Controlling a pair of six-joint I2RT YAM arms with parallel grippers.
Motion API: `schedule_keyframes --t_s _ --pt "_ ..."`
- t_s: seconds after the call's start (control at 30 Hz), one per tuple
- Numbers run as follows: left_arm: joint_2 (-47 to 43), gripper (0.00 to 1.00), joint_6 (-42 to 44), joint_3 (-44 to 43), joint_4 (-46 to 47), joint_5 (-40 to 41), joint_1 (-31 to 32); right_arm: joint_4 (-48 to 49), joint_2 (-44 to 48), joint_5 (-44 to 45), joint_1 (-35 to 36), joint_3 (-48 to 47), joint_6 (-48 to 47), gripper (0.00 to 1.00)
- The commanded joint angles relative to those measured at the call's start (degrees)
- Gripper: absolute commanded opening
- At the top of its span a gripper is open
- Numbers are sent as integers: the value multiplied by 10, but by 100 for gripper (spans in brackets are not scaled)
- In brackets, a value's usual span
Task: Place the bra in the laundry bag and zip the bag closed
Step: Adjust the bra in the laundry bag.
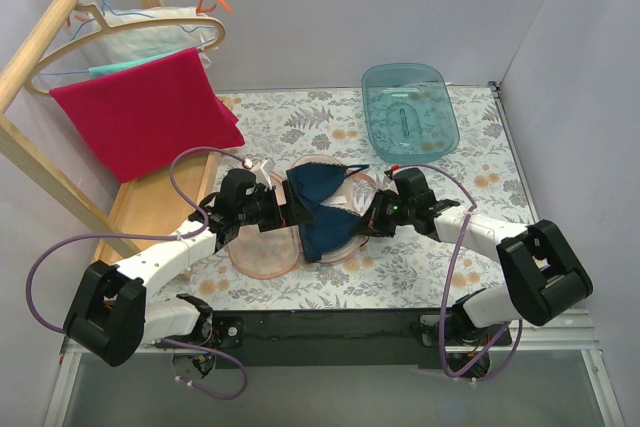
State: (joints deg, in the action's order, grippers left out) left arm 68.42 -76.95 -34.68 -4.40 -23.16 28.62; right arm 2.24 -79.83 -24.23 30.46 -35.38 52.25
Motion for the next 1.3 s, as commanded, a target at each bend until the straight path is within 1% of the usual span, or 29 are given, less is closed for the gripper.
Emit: schedule_keyframes --t_s 0.0,0.03,0.07,0.1,0.13,0.2,0.23,0.27,0.4,0.47,0.6,0.7,0.9,1.27 --pt "-11 91 0 -18 -10 -1 2 2 -19 -14 9 5 2 5" --pt "-11 91 0 -19 -11 0 2 3 -20 -15 10 6 1 15" --pt "-11 91 0 -18 -12 0 2 5 -19 -17 10 6 0 19" --pt "-11 91 0 -18 -12 0 2 6 -16 -14 11 7 -1 31" --pt "-13 91 0 -18 -15 0 2 5 -9 -12 11 10 -1 37" --pt "-15 91 0 -18 -17 1 2 -1 19 1 11 12 -7 45" --pt "-18 91 0 -17 -18 1 2 -8 31 10 11 13 -9 45" --pt "-20 91 0 -16 -19 2 2 -15 58 19 11 15 -14 48" --pt "-23 91 1 -14 -24 1 2 -69 126 72 10 23 -31 50" --pt "-25 91 1 -13 -25 2 2 -115 163 96 10 26 -43 50" --pt "-27 91 2 -14 -27 3 2 -164 200 165 10 45 -76 50" --pt "-25 91 3 -20 -27 2 2 -180 194 174 9 51 -106 46" --pt "-20 91 5 -28 -32 2 2 -174 155 185 9 53 -147 40" --pt "-22 91 -1 -24 -35 8 2 -125 89 142 9 38 -160 38"
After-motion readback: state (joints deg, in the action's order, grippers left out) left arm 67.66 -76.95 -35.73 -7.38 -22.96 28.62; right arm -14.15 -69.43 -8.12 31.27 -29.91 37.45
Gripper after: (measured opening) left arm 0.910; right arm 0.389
